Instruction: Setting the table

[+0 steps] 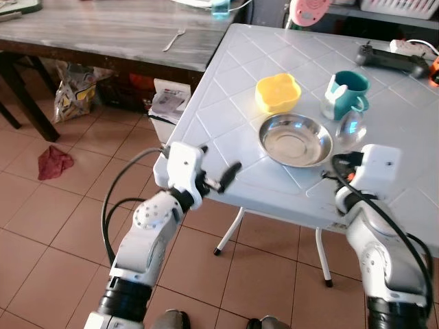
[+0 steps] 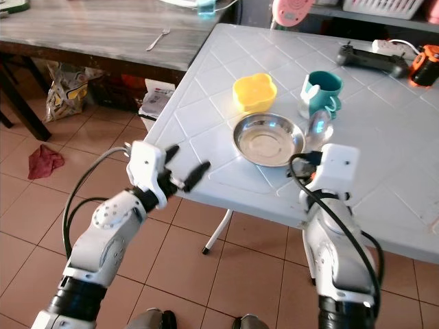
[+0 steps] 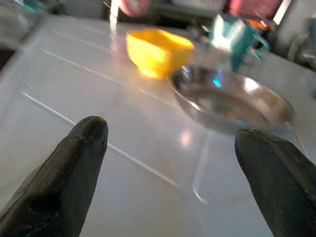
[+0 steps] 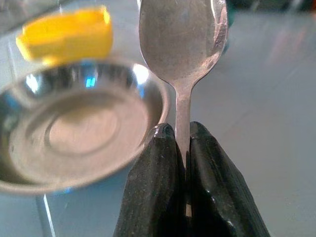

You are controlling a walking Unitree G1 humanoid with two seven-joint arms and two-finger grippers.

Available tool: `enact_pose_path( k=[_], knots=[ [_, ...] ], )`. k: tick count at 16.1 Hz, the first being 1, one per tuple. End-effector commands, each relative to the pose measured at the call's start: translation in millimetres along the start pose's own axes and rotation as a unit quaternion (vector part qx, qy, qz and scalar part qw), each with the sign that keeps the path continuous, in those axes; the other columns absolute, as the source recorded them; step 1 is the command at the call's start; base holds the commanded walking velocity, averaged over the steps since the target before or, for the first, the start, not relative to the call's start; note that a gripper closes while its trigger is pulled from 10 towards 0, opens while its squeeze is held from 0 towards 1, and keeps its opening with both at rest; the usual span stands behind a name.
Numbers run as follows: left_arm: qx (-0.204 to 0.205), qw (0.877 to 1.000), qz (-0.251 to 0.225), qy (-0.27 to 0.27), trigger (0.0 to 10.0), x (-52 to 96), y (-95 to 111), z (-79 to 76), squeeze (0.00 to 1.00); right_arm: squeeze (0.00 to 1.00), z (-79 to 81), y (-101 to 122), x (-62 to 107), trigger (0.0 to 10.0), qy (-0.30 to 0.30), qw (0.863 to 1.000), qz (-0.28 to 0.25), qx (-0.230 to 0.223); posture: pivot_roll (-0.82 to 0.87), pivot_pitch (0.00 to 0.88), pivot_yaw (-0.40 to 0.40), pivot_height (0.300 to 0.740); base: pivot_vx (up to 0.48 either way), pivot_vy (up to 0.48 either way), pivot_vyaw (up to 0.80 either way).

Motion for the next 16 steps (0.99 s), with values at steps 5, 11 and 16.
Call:
enact_pose_path(
  k=[5, 11, 16],
  knots=[
    [-0.008, 0.999, -0.008, 0.035, 10.0, -2.7, -0.5, 6.9, 0.0, 0.0, -3.3, 16.9, 22.8, 10.0, -0.007, 0.998, -0.06, 0.009, 0.01, 0.122, 0.01, 0.714, 0.0, 0.0, 0.0],
    [0.003, 0.998, 0.0, 0.066, 10.0, -1.4, -4.9, 24.0, 0.0, 0.0, -5.8, 32.4, 68.2, 10.0, -0.03, 0.992, -0.122, 0.027, -0.01, 0.121, 0.006, 0.714, 0.0, 0.0, 0.0],
    [-0.013, 0.998, 0.008, 0.064, 10.0, 2.0, -11.8, 33.9, 0.0, 0.0, -18.0, 26.4, 88.1, 10.0, -0.064, 0.99, -0.122, 0.013, -0.03, 0.119, 0.011, 0.714, 0.0, 0.0, 0.0]
  ],
)
Point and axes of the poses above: a point about 5 cm out from each wrist's last joint towards the gripper, its own x axis pointing back from the gripper into the wrist, its own y axis along the axis of the wrist's last joint, z = x × y, the point moved 6 cm from there along -x, pointing out of the wrist towards the gripper, and after that the axes turned 12 degrees about -x, right-handed, at the moved point
